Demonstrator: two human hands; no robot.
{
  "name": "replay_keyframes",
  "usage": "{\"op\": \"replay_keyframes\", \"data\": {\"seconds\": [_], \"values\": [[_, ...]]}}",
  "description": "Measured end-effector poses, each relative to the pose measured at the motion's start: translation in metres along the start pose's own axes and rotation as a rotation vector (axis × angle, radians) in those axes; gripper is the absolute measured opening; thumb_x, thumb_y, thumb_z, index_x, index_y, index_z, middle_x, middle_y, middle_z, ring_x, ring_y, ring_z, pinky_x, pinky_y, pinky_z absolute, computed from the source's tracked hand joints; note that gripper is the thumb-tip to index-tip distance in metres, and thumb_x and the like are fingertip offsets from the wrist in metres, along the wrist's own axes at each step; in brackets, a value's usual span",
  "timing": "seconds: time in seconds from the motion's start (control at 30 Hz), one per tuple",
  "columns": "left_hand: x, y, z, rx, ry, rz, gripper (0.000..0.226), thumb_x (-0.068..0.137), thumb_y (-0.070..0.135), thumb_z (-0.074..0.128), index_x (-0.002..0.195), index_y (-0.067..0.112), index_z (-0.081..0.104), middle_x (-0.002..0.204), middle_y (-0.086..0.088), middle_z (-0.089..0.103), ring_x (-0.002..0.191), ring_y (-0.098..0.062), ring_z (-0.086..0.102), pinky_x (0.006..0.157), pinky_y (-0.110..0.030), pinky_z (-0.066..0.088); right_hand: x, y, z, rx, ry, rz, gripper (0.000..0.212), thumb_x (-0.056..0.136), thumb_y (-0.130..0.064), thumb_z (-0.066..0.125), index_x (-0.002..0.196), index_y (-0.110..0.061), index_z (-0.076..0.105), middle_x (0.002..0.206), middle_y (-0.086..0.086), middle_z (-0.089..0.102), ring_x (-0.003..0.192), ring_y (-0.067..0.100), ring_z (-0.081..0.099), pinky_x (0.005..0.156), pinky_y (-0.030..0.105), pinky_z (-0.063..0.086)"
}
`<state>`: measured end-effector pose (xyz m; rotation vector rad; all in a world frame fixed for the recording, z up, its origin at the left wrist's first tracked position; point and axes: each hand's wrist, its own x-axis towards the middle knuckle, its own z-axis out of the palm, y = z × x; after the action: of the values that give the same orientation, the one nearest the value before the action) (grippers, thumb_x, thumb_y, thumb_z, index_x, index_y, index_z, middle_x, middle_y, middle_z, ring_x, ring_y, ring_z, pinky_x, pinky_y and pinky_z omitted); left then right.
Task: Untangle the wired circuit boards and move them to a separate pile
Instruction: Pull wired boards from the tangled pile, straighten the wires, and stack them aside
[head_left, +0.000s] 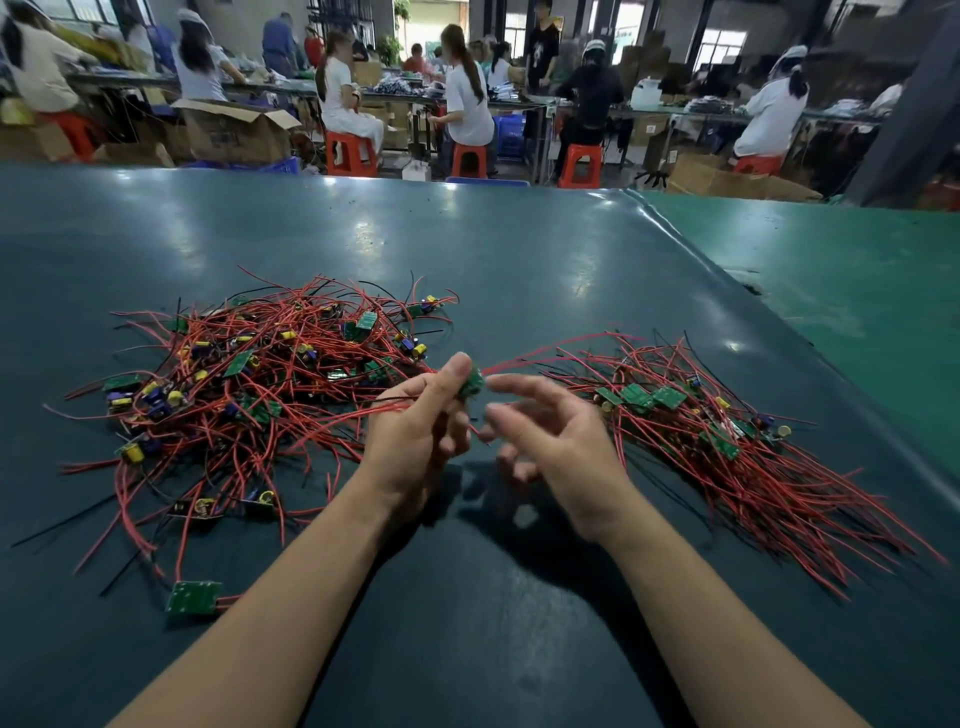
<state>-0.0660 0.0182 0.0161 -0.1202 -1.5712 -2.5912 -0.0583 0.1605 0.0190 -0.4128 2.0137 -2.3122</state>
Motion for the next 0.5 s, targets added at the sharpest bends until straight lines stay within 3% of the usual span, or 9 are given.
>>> {"op": "replay_keyframes", "data": {"seconds": [0.07,0.13,0.23,0.33,0.43,0.5], "values": [[-0.004,-0.001,0.001,0.121,-0.049,-0.012,0.042,0.071,0.039,0.073,0.059,0.009,0.047,0.048,-0.003,0.044,0.041,-0.013,0.038,0.047,-0.023,0.029,-0.002,0.003,0.005,-0.078,-0.071,-0.060,0.016,0.083,-0.008,0.073,0.092,-0.018,0.065,0.072,-0.001,0.068,0.050,0.004,0.057,0.046,0.015,0.043],[-0.005,-0.002,0.001,0.200,-0.083,-0.034,0.045,0.068,0.044,0.074,0.053,0.012,0.047,0.045,-0.004,0.043,0.038,-0.015,0.037,0.045,-0.023,0.026,-0.002,0.005,0.004,-0.144,-0.015,-0.108,0.019,0.084,-0.002,0.072,0.080,-0.018,0.062,0.065,-0.001,0.067,0.047,0.004,0.057,0.045,0.015,0.042],[-0.004,0.000,0.002,0.189,-0.071,-0.080,0.049,0.067,0.046,0.076,0.056,0.012,0.042,0.044,-0.005,0.037,0.037,-0.014,0.032,0.044,-0.027,0.016,-0.005,0.003,0.004,-0.137,-0.014,-0.124,0.016,0.084,-0.016,0.073,0.080,-0.012,0.059,0.060,0.003,0.064,0.041,0.010,0.051,0.040,0.021,0.040],[-0.003,0.001,0.000,0.184,-0.070,-0.071,0.054,0.066,0.047,0.075,0.061,0.004,0.042,0.050,-0.008,0.038,0.044,-0.016,0.034,0.048,-0.026,0.021,-0.006,-0.002,0.004,-0.065,-0.067,-0.025,0.029,0.080,-0.038,0.067,0.082,-0.009,0.064,0.060,0.006,0.063,0.042,0.015,0.049,0.038,0.022,0.040],[-0.004,0.002,0.000,0.189,-0.093,-0.039,0.079,0.062,0.056,0.074,0.080,-0.016,0.047,0.070,-0.019,0.045,0.061,-0.025,0.038,0.057,-0.030,0.029,-0.004,-0.006,0.002,0.074,-0.067,0.146,0.035,0.077,-0.042,0.065,0.080,-0.007,0.069,0.060,0.009,0.063,0.040,0.015,0.051,0.035,0.021,0.041],[-0.004,0.002,0.000,0.183,-0.095,-0.054,0.073,0.056,0.062,0.078,0.075,-0.004,0.054,0.062,-0.014,0.045,0.053,-0.018,0.040,0.051,-0.024,0.029,-0.004,-0.005,0.004,0.123,-0.009,0.131,0.027,0.079,-0.036,0.068,0.077,-0.009,0.070,0.059,0.008,0.063,0.039,0.014,0.051,0.034,0.020,0.039]]}}
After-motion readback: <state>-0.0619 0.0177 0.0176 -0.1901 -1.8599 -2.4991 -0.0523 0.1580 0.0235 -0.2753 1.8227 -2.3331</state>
